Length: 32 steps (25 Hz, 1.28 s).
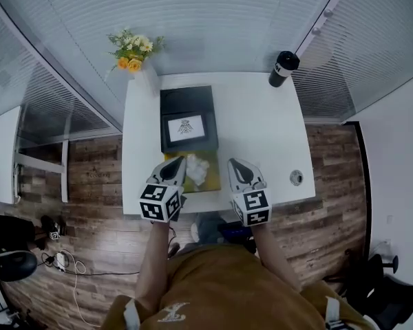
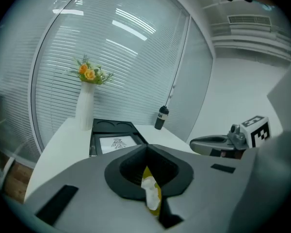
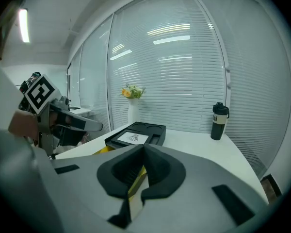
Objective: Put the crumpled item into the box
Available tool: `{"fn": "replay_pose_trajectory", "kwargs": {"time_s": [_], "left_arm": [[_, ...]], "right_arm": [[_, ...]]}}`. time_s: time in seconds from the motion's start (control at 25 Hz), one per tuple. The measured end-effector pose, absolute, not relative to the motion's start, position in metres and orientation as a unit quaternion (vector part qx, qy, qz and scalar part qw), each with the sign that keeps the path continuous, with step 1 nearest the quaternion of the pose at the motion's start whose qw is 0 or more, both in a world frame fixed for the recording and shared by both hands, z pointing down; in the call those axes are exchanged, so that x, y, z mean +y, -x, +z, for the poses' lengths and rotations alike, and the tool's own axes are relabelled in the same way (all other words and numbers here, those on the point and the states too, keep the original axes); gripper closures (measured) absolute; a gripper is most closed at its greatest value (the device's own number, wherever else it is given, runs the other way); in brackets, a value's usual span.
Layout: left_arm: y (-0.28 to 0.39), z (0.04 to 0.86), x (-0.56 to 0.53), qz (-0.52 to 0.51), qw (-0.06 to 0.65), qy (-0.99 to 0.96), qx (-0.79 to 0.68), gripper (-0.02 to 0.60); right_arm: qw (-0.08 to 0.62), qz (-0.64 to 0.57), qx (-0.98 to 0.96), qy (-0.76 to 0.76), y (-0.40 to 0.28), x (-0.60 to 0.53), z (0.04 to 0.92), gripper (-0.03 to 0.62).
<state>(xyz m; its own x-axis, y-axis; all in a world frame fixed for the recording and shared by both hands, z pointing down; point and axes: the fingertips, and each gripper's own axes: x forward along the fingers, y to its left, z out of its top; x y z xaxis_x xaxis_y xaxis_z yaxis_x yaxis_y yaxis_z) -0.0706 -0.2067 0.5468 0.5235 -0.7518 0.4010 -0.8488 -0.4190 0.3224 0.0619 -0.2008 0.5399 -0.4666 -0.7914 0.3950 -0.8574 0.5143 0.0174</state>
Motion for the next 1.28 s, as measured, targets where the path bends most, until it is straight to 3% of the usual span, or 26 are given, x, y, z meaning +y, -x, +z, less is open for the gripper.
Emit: {"fn": "replay_pose_trajectory", "kwargs": {"time_s": [0.32,1.28], "left_arm": [[0.083,0.511,-0.196,0.072,0.208,-0.837,-0.5,0.558],[0.097,0.468,-0.16,0.028,0.176,-0.837,-0.518,0.558]], "right_arm": [[0.159,0.063,-0.855,-0.489,-0.057,-0.189,0.508,0.582],[0.124,0.025,-0.862,-0.491,-0.046,-0.151,0.469,0.582]]}}
